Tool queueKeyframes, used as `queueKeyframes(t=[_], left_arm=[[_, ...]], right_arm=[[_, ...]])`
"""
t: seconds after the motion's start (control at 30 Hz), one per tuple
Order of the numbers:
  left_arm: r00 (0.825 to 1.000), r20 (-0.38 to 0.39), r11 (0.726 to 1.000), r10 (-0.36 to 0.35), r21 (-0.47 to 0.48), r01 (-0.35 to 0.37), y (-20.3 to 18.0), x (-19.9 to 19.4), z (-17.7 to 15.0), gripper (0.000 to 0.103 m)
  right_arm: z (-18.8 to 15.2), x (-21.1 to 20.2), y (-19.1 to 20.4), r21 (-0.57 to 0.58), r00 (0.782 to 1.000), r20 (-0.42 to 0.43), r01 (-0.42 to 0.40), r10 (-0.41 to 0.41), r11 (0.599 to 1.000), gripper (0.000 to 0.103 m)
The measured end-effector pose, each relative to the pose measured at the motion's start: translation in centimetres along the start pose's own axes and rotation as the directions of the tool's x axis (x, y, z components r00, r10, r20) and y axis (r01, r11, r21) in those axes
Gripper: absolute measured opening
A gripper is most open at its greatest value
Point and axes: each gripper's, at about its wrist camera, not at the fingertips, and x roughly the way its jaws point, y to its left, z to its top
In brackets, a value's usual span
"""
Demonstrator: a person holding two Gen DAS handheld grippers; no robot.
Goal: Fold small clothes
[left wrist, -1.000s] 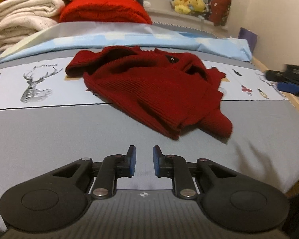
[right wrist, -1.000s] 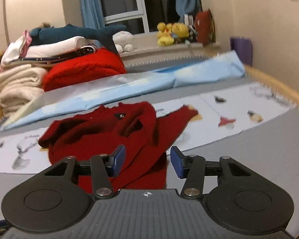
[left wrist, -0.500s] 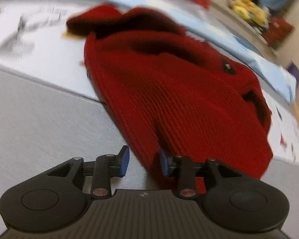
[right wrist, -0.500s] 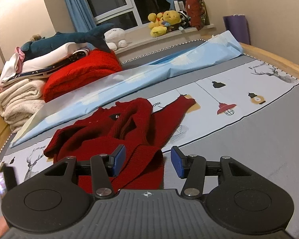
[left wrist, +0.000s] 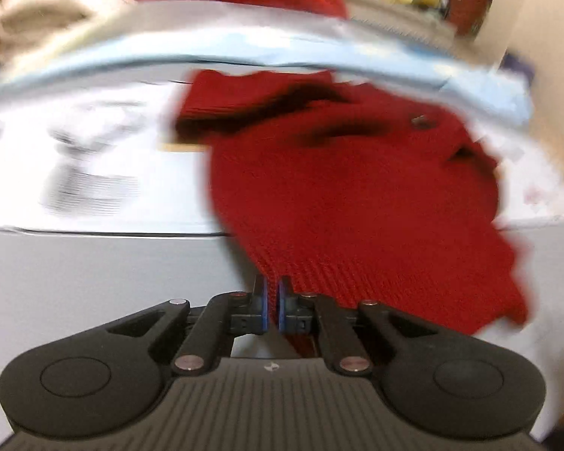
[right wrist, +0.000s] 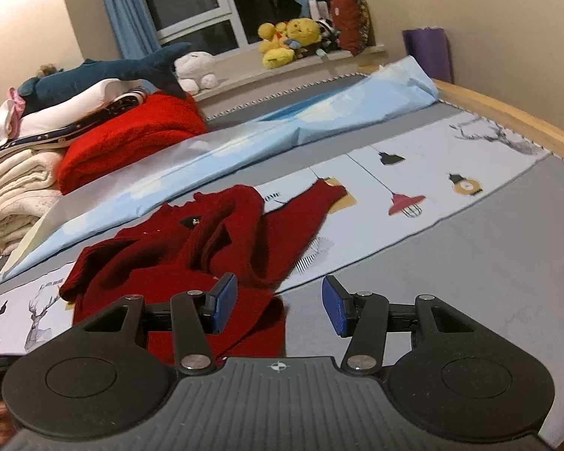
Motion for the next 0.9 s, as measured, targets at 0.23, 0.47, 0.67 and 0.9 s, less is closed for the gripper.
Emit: queueKeyframes(t=[0.23, 0.47, 0.67, 0.9], left_arm=[[0.986, -0.145, 0.983, 0.086, -0.151, -0.108, 9.5, -0.4, -3.5, 0.001], [0.986, -0.158, 0.959, -0.062, -0.283, 0.014, 12.3, 0.5, -2.5, 0.031], [0.974, -0.210, 0.972, -0.086, -0.233, 0.036, 11.1, 2.7, -4.0, 0.037], [0.956, -0.283, 0.988, -0.079, -0.149, 0.037, 9.8, 4.5, -5.1, 0.023]], right_arm=[[-0.6, 1.5, 0.1, 0.036, 0.998, -0.054, 0.038, -0.036, 0.999, 0.053], [-3.0, 7.6, 2.8, 0.005, 0.958, -0.285, 0.042, -0.038, 0.999, 0.053], [-5.6, 12.5, 5.2, -0.113, 0.896, -0.424, 0.094, -0.134, 0.989, 0.052], [-7.9, 14.3, 5.8, -0.240, 0.851, -0.486, 0.089, -0.199, 0.967, 0.032]])
